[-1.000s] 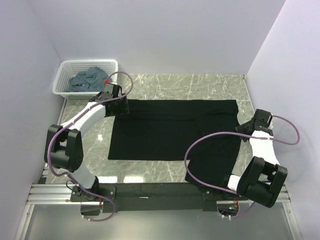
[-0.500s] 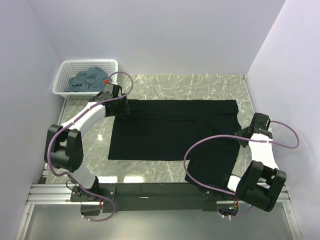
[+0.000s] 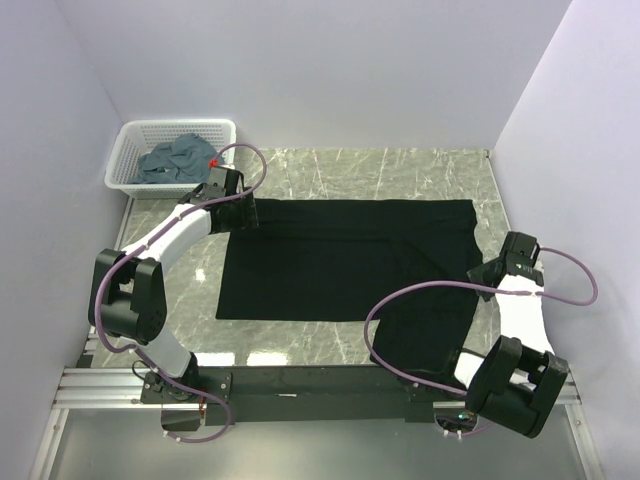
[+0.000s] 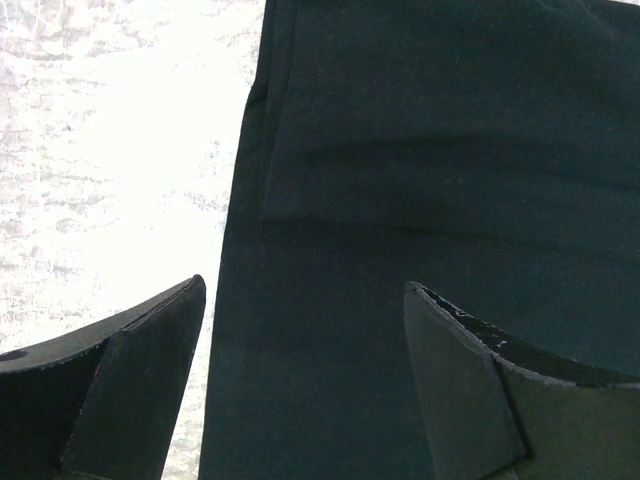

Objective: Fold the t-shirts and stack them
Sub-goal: Fold the tshirt

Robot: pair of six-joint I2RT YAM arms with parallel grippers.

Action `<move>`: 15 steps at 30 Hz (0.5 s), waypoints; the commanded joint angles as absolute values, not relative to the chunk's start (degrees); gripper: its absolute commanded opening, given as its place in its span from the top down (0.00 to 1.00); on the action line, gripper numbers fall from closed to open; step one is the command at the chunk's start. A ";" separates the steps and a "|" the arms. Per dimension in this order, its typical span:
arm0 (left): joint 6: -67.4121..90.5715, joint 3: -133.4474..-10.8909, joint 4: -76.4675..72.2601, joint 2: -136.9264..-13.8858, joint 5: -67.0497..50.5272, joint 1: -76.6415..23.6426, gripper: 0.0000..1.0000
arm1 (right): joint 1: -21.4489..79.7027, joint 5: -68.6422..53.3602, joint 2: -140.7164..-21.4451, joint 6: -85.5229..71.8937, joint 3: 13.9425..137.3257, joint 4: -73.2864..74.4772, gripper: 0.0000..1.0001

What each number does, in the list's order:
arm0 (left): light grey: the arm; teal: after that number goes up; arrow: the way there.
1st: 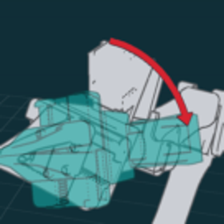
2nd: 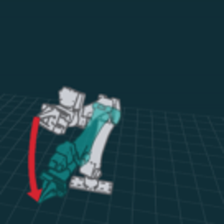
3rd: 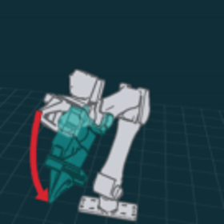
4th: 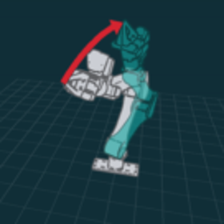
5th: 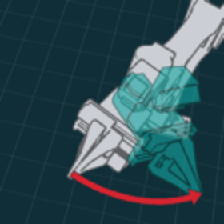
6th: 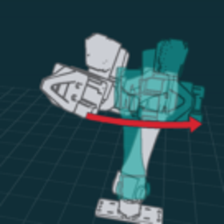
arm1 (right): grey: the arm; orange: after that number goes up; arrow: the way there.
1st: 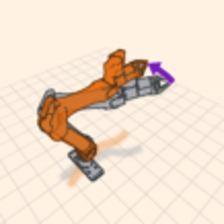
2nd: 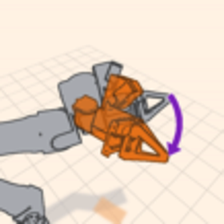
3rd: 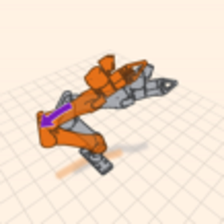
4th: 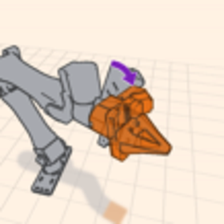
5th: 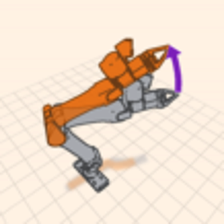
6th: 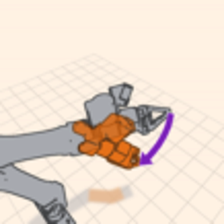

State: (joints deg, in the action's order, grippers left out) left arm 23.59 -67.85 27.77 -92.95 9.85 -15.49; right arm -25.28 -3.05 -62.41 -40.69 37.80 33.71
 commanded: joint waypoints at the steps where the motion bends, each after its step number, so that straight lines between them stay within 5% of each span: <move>1: 22.94 -70.31 28.12 -92.55 9.75 -15.82 0.14 | -25.49 -3.43 -61.43 -40.78 35.60 34.37 1.00; 6: 22.94 -70.14 27.95 -92.37 9.76 -15.82 0.14 | -25.40 -4.66 -63.45 -41.04 32.79 31.99 0.98; 15: 23.03 -70.22 28.04 -92.20 9.93 -15.82 0.14 | -21.28 -3.17 -60.66 -39.55 34.80 31.73 0.58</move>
